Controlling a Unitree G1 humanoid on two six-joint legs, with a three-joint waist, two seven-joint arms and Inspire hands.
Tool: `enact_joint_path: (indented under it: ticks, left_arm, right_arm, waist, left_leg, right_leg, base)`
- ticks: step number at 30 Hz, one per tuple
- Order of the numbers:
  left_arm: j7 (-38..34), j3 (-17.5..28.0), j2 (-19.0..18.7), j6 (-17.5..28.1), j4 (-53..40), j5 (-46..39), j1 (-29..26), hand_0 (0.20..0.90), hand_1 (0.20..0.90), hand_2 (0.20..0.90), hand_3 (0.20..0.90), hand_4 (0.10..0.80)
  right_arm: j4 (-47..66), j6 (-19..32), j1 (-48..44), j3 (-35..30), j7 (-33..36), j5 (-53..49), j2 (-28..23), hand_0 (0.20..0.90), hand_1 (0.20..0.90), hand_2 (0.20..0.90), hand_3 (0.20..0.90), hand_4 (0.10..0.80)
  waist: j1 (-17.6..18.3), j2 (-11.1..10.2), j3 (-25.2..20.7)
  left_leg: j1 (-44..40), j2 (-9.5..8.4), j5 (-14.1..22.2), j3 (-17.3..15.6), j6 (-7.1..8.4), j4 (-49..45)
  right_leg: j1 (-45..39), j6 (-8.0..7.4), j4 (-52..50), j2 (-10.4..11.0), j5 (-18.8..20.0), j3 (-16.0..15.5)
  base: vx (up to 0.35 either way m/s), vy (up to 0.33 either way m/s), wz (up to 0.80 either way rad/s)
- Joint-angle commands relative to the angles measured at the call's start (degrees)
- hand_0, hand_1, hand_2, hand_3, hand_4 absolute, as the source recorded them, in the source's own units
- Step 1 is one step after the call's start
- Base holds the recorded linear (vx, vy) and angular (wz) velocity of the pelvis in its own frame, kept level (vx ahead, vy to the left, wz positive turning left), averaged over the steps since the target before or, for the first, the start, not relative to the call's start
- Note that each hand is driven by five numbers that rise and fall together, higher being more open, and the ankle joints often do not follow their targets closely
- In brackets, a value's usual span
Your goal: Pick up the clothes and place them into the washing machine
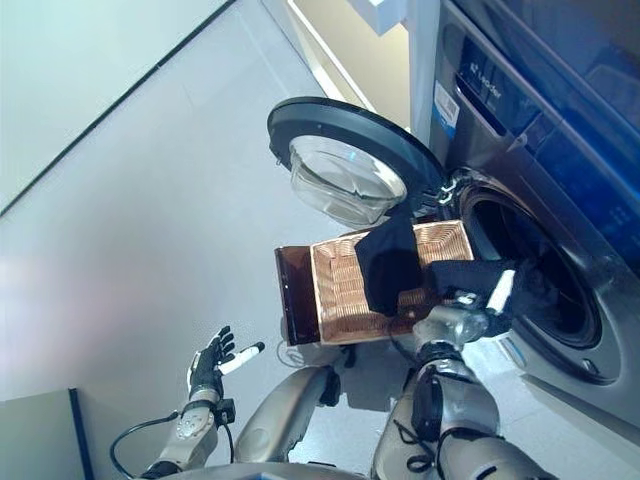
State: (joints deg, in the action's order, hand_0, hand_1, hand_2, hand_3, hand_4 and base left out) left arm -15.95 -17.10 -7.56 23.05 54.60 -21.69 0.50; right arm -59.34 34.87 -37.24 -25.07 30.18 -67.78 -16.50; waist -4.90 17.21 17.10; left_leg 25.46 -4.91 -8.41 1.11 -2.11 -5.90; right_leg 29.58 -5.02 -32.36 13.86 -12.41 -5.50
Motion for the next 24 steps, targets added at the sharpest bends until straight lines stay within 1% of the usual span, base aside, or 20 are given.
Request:
enact_joint_path:
  ticks: [1, 2, 3, 4, 5, 6, 7, 10, 13, 14, 19, 23, 24]
  left_arm:
    - [-1.14, 1.03, -4.5, 4.27, 1.37, -0.47, -1.94, 0.9, 0.9, 0.9, 0.9, 0.8]
    - [-1.02, 1.09, -5.11, 4.35, 1.36, -0.41, -1.77, 0.9, 0.9, 0.9, 0.9, 0.8]
    - [-1.02, 1.11, -5.02, 4.35, 1.38, -0.41, -1.84, 0.9, 0.9, 0.9, 0.9, 0.8]
    - [-0.86, 1.0, -6.04, 4.15, 1.14, -0.32, -1.57, 0.9, 0.9, 0.9, 0.9, 0.8]
    - [-0.96, 1.03, -6.04, 4.01, 1.27, -0.44, -1.94, 0.9, 0.9, 0.9, 0.9, 0.8]
    - [-0.93, 1.25, -6.03, 3.85, 1.65, -0.63, -2.33, 0.9, 0.9, 0.9, 0.9, 0.8]
    - [-0.84, 1.38, -5.83, 3.75, 1.89, -0.88, -2.57, 0.9, 0.9, 0.9, 0.9, 0.8]
    - [-0.13, 1.66, -5.11, 3.8, 2.51, -2.23, -2.39, 0.9, 0.9, 0.9, 0.9, 0.8]
    - [0.31, 1.76, -4.74, 3.71, 3.0, -2.66, -2.24, 0.9, 0.9, 0.9, 0.9, 0.8]
    - [0.75, 1.95, -4.3, 3.65, 3.27, -2.75, -2.07, 0.9, 0.9, 0.9, 0.9, 0.8]
    - [0.73, 2.44, -4.11, 3.62, 3.55, -2.76, -2.15, 0.9, 0.9, 0.9, 0.9, 0.8]
    - [0.4, 2.94, -4.09, 3.36, 4.14, -2.35, -2.27, 0.9, 0.9, 0.9, 0.9, 0.8]
    - [0.29, 3.19, -4.02, 3.34, 4.46, -2.21, -2.48, 0.9, 0.9, 0.9, 0.9, 0.8]
  right_arm:
    - [5.37, 5.16, -13.05, 3.84, 1.58, 12.53, -18.7, 0.2, 0.2, 0.2, 0.2, 0.3]
    - [5.35, 5.38, -17.0, 5.23, 2.05, 12.94, -23.54, 0.2, 0.2, 0.2, 0.2, 0.3]
    - [5.22, 5.38, -17.19, 5.35, 2.02, 12.9, -23.66, 0.2, 0.2, 0.2, 0.2, 0.3]
    - [3.89, 4.04, -20.21, 8.26, 2.59, 14.26, -28.39, 0.829, 0.829, 0.829, 0.829, 0.749]
    - [3.57, 3.42, -21.71, 10.12, 1.84, 13.72, -29.53, 0.9, 0.9, 0.9, 0.9, 0.8]
    - [3.4, 2.43, -22.27, 11.47, 1.06, 13.97, -30.47, 0.9, 0.9, 0.9, 0.9, 0.8]
    - [3.35, 1.79, -22.3, 11.94, 0.45, 13.95, -30.21, 0.9, 0.9, 0.9, 0.9, 0.8]
    - [1.62, 0.71, -21.78, 11.75, -1.64, 12.71, -27.92, 0.9, 0.9, 0.9, 0.9, 0.8]
    - [-0.78, 0.19, -21.42, 11.21, -2.75, 11.73, -27.16, 0.9, 0.9, 0.9, 0.9, 0.8]
    - [-3.57, -0.89, -20.69, 10.64, -4.02, 11.12, -26.93, 0.9, 0.9, 0.9, 0.9, 0.8]
    - [-5.85, -0.94, -19.59, 10.22, -4.47, 10.97, -25.58, 0.9, 0.9, 0.9, 0.9, 0.8]
    - [-6.67, -1.3, -18.38, 9.93, -4.85, 11.1, -23.88, 0.9, 0.9, 0.9, 0.9, 0.8]
    - [-6.74, -1.53, -17.56, 9.89, -5.15, 11.1, -22.76, 0.9, 0.9, 0.9, 0.9, 0.8]
  waist:
    - [-1.07, -0.96, -1.16]
    - [-1.43, -0.68, -1.46]
    - [-1.43, -0.6, -1.43]
    - [-1.93, -0.98, -2.0]
    - [-2.04, -0.93, -2.03]
    - [-1.86, -1.02, -1.91]
    - [-1.77, -0.94, -1.81]
    - [-1.54, -1.04, -1.81]
    - [-1.43, -1.07, -1.98]
    - [-1.45, -1.0, -2.1]
    - [-1.63, -0.99, -2.1]
    - [-1.67, -1.47, -1.69]
    - [-1.62, -1.71, -1.46]
  left_leg:
    - [0.76, -3.04, 7.31, -0.32, 1.62, -5.13]
    - [0.91, -3.18, 7.24, -0.43, 1.71, -4.83]
    - [0.95, -3.18, 7.23, -0.45, 1.71, -4.83]
    - [0.97, -3.22, 7.09, -0.55, 1.83, -4.56]
    - [1.03, -3.08, 7.01, -0.73, 1.85, -4.33]
    - [1.09, -2.93, 6.91, -0.9, 1.89, -4.18]
    - [1.14, -2.86, 6.85, -0.99, 1.91, -4.14]
    - [1.1, -2.68, 7.02, -1.37, 1.85, -4.33]
    - [1.11, -2.52, 7.14, -1.59, 1.84, -4.35]
    - [0.85, -2.42, 7.24, -1.47, 1.9, -4.26]
    - [0.75, -2.2, 7.32, -1.39, 1.99, -4.35]
    - [0.52, -2.04, 7.4, -1.25, 1.99, -4.62]
    - [0.49, -1.94, 7.39, -1.2, 1.97, -4.74]
  right_leg:
    - [-4.55, 0.48, 12.11, 0.15, 8.34, 0.31]
    - [-4.11, 0.45, 12.03, 0.27, 8.37, 0.34]
    - [-4.06, 0.45, 12.0, 0.27, 8.37, 0.36]
    - [-3.82, 0.39, 12.0, 0.34, 8.55, 0.46]
    - [-3.48, 0.36, 11.97, 0.26, 8.67, 0.7]
    - [-3.22, 0.4, 12.0, 0.1, 8.68, 0.95]
    - [-3.05, 0.42, 11.92, 0.01, 8.69, 1.07]
    - [-2.83, 0.52, 11.76, -0.33, 8.64, 1.57]
    - [-2.76, 0.51, 11.81, -0.38, 8.64, 1.68]
    - [-2.91, 0.53, 11.8, -0.45, 8.5, 1.63]
    - [-2.97, 0.67, 11.43, -0.42, 8.26, 1.36]
    - [-3.4, 0.75, 11.36, -0.58, 8.18, 1.15]
    - [-3.41, 0.78, 11.19, -0.64, 8.17, 1.07]
  base:
    - [0.0, 0.0, 0.0]
    - [0.0, 0.0, 0.0]
    - [0.009, 0.018, 0.06]
    - [0.0, 0.0, 0.0]
    - [0.002, 0.009, -0.09]
    - [-0.002, 0.001, -0.16]
    - [0.009, 0.001, -0.13]
    - [0.017, 0.003, -0.12]
    - [0.018, 0.0, -0.11]
    - [0.009, -0.009, -0.04]
    - [0.0, 0.0, 0.0]
    - [0.0, 0.0, 0.0]
    - [0.0, 0.0, 0.0]
